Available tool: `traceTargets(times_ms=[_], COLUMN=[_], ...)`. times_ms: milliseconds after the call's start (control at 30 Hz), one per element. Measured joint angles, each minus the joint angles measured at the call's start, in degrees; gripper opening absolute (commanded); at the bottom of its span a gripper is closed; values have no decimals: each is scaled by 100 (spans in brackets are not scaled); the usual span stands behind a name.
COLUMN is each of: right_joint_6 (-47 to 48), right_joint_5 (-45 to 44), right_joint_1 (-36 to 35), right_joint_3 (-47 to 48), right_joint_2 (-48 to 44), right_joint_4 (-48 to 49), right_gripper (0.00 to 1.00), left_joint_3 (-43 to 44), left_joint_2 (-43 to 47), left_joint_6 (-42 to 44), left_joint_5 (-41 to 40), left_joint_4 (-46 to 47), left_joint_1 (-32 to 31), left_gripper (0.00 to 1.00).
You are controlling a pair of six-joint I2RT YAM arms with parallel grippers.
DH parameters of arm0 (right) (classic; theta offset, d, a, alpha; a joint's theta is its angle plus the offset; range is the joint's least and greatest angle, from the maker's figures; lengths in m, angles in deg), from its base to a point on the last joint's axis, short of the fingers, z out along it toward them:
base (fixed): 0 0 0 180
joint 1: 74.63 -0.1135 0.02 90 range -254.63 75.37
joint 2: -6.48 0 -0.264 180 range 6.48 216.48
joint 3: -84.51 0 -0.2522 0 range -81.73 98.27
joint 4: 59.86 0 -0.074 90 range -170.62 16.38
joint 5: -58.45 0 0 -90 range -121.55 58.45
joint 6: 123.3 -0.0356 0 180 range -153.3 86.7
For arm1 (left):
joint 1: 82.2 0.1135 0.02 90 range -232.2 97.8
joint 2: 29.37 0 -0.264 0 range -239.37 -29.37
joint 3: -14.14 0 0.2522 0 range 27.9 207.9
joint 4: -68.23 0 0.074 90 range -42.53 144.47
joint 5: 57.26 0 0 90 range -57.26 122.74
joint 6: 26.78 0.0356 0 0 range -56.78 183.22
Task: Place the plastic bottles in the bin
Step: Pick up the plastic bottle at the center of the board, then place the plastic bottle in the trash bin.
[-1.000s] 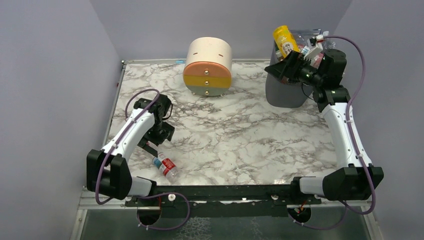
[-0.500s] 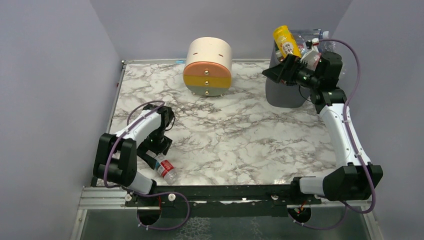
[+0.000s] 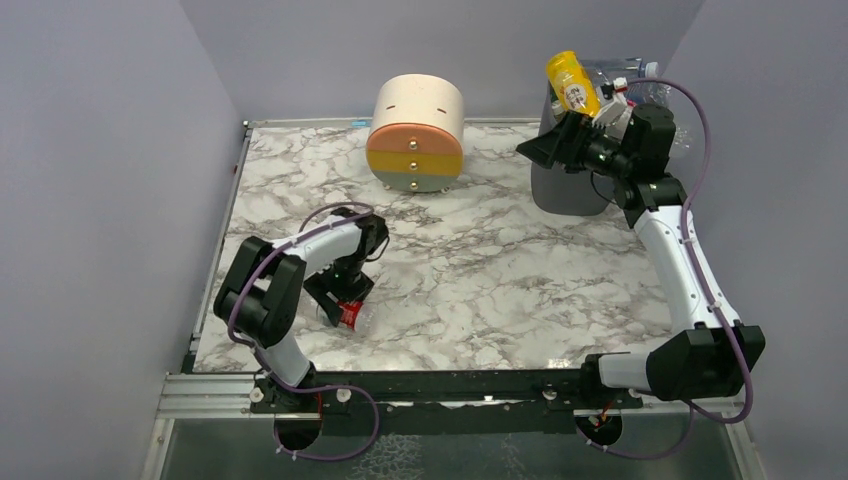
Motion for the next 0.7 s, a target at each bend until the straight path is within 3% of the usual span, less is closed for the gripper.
traceTargets(times_ms=[433,700], right_joint_6=[85,81], right_joint_5=[4,48], right_joint_1=[-168,-809], right_joint_3=[-437,-1097], right_joint_2=[2,-199], right_joint_4=[-52,-31], right_gripper=[100,100], left_joint_3=[1368,1707], left_joint_2=[28,367], left_joint_6=[363,407], left_joint_5=[319,870], left_joint_4=[699,1154], left_joint_1=[-448,-450], left_gripper=[66,67])
